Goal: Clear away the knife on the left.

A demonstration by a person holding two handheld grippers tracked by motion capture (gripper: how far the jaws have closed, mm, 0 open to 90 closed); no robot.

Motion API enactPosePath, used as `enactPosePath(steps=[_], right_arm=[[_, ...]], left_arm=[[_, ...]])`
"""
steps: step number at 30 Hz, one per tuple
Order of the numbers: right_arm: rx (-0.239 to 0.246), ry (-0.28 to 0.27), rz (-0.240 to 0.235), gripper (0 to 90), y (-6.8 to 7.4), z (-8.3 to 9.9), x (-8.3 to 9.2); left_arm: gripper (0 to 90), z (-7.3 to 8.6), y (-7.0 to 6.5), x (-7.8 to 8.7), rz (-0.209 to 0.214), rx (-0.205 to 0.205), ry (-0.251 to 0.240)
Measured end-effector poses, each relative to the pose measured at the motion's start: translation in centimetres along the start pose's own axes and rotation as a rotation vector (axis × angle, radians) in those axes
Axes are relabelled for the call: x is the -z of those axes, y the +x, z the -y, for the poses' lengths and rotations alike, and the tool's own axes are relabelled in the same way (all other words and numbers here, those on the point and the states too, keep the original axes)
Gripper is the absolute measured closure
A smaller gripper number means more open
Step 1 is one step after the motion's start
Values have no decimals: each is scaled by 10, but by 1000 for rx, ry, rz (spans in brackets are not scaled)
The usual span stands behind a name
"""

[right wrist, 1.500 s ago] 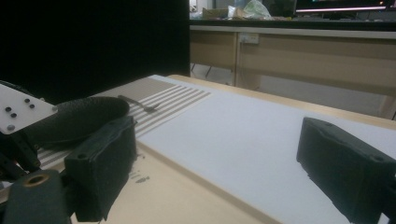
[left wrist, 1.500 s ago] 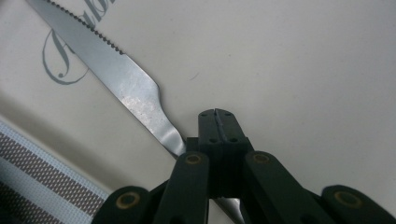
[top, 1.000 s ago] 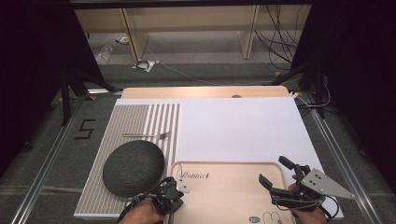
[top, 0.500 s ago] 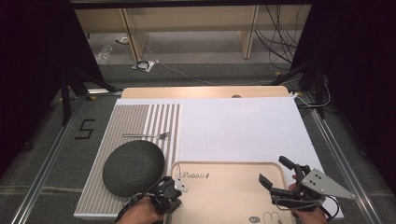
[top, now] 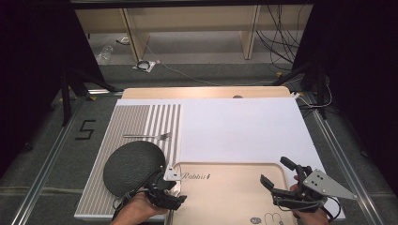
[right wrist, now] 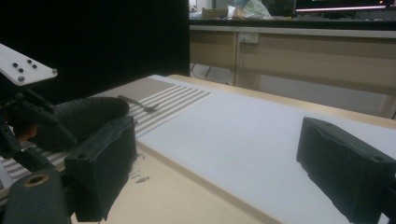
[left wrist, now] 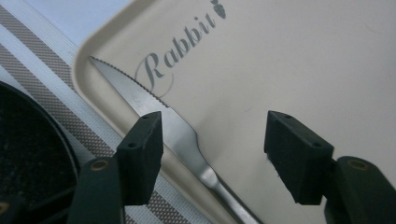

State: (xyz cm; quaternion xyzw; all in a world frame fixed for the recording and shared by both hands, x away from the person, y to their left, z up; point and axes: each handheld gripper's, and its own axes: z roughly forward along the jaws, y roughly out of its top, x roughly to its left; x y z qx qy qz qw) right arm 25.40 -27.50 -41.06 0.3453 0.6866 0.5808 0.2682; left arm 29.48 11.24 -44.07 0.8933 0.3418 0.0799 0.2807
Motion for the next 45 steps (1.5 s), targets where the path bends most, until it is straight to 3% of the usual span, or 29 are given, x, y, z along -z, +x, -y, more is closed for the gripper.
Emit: enactPosePath(steps=[7,11,18,45], right_arm=[[1,0,0,128,0,0,0],[1,4,3,129,0,0,0],[0,2,1,128,0,0,0],[4,-4,-2,128,-1,1,0]], left_arm=[[267,-2,8,9,1,46,-49],[225,-3,13,15,-19,57,-68],[222,-2,24,27,-52,85,-102],[195,0,55,51,-111,161,-158]])
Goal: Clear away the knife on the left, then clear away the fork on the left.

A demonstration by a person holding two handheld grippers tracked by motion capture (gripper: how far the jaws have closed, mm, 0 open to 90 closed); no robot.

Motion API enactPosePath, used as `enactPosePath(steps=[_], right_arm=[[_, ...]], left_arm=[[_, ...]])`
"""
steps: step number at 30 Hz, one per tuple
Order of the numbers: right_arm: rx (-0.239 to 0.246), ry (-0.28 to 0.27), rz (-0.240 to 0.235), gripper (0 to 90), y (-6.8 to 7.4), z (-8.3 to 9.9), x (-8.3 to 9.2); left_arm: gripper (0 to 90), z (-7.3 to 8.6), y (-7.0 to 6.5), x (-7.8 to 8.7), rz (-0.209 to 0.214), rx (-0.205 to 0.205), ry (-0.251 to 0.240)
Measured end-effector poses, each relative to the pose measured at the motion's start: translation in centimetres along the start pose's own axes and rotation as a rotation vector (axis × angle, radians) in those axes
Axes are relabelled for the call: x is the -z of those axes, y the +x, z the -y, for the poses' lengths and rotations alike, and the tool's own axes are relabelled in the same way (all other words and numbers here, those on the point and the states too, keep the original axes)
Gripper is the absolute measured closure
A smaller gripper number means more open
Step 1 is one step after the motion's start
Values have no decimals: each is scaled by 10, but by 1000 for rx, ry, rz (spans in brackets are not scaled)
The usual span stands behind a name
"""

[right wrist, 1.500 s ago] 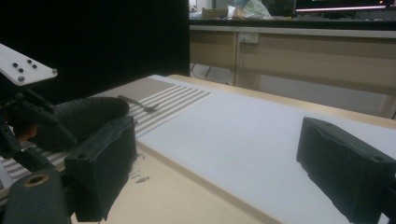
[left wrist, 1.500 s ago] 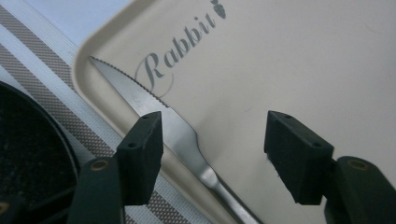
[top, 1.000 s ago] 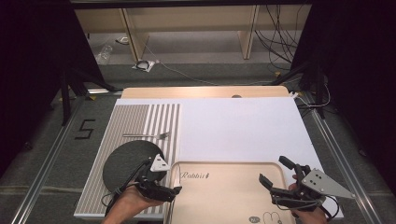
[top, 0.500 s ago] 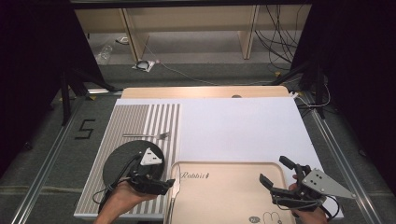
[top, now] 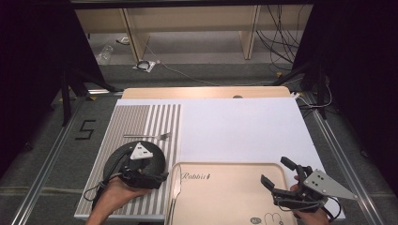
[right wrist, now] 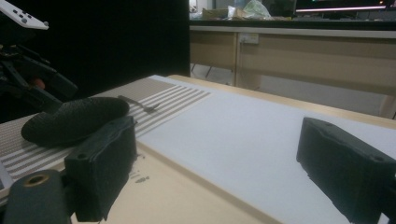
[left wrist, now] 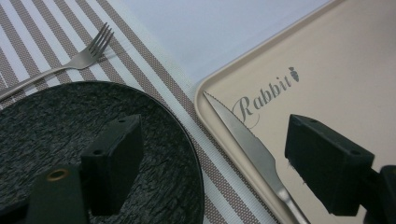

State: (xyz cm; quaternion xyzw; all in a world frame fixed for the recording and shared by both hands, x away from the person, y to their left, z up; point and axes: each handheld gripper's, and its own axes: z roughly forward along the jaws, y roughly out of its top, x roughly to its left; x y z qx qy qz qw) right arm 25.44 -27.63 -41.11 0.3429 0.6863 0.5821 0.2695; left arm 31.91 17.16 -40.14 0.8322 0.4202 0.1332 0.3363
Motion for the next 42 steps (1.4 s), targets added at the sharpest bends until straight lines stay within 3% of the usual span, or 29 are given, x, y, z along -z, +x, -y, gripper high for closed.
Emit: enactPosePath(steps=[35,42], right_arm=[[-5,2,5,129,0,1,1],[6,4,8,129,1,1,1]], left_arm=[[198,-4,43,6,-92,51,-29],[198,-7,57,6,-133,47,-21]])
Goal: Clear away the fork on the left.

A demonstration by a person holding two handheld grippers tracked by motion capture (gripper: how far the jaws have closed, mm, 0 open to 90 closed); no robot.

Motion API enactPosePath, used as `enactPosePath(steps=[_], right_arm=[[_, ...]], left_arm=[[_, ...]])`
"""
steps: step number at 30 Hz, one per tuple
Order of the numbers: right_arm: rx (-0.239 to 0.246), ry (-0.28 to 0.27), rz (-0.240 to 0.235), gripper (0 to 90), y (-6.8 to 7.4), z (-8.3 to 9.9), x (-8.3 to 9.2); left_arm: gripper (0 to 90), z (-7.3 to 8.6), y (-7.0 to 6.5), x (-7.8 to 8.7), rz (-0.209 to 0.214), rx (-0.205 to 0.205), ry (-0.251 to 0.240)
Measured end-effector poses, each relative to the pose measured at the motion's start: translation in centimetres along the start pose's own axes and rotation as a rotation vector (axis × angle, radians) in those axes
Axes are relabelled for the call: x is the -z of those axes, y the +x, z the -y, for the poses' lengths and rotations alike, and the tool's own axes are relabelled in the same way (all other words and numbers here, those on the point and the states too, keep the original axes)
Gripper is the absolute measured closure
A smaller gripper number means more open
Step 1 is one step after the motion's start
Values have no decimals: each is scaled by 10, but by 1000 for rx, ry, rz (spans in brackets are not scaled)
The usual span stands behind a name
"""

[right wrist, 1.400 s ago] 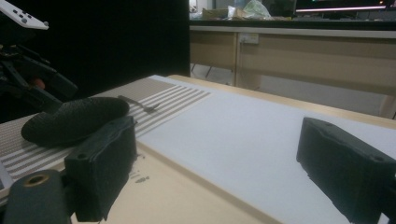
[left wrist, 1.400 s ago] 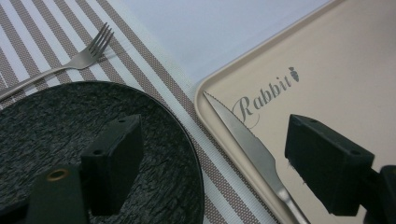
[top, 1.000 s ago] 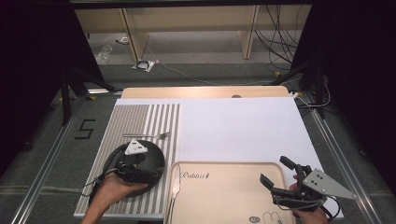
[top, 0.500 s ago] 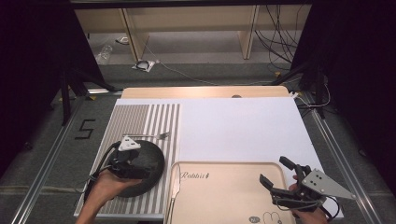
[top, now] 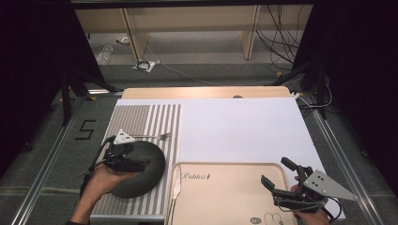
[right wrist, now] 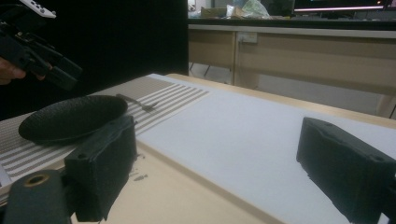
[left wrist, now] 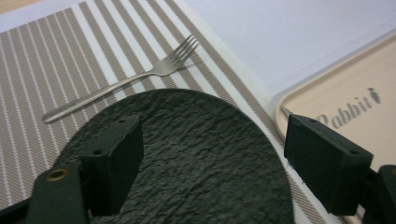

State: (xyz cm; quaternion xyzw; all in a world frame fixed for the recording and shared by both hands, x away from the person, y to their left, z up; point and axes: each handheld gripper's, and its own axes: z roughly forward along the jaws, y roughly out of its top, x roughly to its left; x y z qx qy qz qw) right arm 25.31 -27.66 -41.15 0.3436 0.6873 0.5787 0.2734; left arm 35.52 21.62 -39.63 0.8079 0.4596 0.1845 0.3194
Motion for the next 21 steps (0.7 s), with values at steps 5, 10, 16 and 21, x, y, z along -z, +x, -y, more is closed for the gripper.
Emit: enactPosePath(steps=[5,10,16,21], right_arm=[[-6,7,3,129,0,0,-1],[-9,1,4,129,0,0,0],[-11,4,5,130,-1,0,-1],[-10,7,3,130,0,0,-1]], left_arm=[[198,-10,10,-5,-17,-10,-3],[202,-20,25,-13,-9,-22,-4],[205,-27,39,-23,-21,-31,14],[206,-32,52,-34,-31,-26,40]])
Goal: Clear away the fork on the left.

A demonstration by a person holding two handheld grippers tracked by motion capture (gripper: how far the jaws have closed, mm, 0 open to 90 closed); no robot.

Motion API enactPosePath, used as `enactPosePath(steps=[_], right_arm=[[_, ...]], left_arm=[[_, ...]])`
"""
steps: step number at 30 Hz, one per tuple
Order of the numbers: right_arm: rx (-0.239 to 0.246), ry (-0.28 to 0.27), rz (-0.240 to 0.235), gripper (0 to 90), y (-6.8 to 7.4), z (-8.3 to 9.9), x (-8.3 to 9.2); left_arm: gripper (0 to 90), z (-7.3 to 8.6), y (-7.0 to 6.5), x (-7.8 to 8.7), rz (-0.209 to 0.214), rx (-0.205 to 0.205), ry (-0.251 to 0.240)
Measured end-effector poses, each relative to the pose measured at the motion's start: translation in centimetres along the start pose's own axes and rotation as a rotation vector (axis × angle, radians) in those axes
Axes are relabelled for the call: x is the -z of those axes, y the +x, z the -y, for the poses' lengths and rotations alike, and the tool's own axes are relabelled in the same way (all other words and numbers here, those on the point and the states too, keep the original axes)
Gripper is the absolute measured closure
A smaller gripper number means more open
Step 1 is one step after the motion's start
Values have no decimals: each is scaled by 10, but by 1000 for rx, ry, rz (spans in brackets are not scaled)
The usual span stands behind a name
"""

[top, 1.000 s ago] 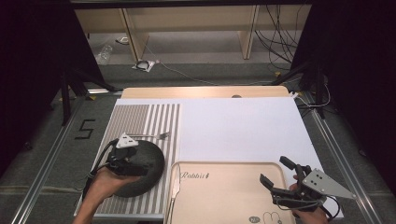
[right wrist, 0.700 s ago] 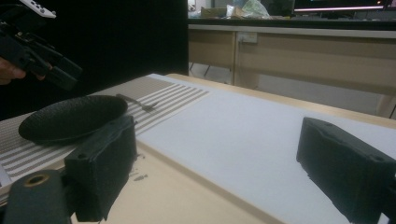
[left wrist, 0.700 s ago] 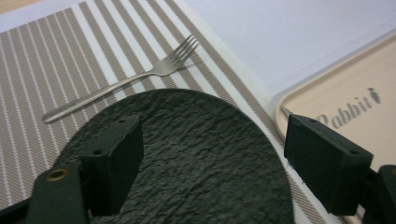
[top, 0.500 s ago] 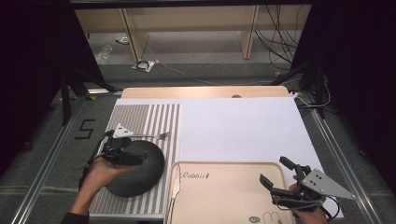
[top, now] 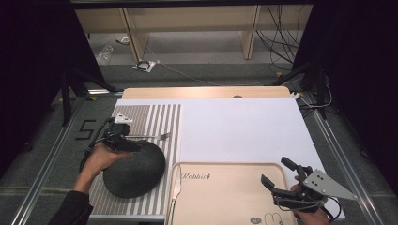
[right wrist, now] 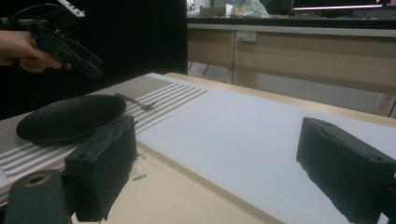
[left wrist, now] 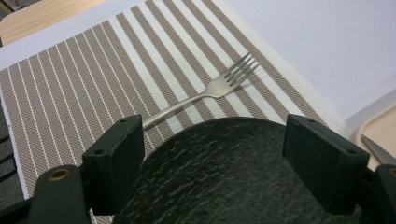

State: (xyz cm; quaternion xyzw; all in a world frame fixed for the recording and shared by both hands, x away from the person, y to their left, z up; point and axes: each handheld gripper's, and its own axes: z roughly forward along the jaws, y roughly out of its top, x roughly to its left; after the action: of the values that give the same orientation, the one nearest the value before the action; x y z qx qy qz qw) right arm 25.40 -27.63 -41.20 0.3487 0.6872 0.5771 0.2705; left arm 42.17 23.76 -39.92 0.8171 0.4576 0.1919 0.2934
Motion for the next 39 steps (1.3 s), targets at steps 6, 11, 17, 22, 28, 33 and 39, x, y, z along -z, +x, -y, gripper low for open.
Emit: enactPosePath(steps=[6,11,17,22,28,33,39], right_arm=[[0,-5,0,130,0,0,0],[-2,-3,-2,130,0,0,0],[-3,-3,0,130,-1,0,1],[-3,-4,1,130,-1,0,0],[-7,-1,2,130,-1,0,1],[-6,0,1,130,-1,0,1],[-8,0,-1,130,-1,0,1]], left_arm=[[211,-7,12,-12,-12,4,26],[214,-13,22,-22,-21,-6,54],[217,-19,28,-36,-30,-31,110],[219,-23,35,-48,-21,-31,128],[223,-29,38,-59,-23,-63,164],[227,-31,42,-68,-9,-54,188],[230,-29,47,-79,14,-51,222]])
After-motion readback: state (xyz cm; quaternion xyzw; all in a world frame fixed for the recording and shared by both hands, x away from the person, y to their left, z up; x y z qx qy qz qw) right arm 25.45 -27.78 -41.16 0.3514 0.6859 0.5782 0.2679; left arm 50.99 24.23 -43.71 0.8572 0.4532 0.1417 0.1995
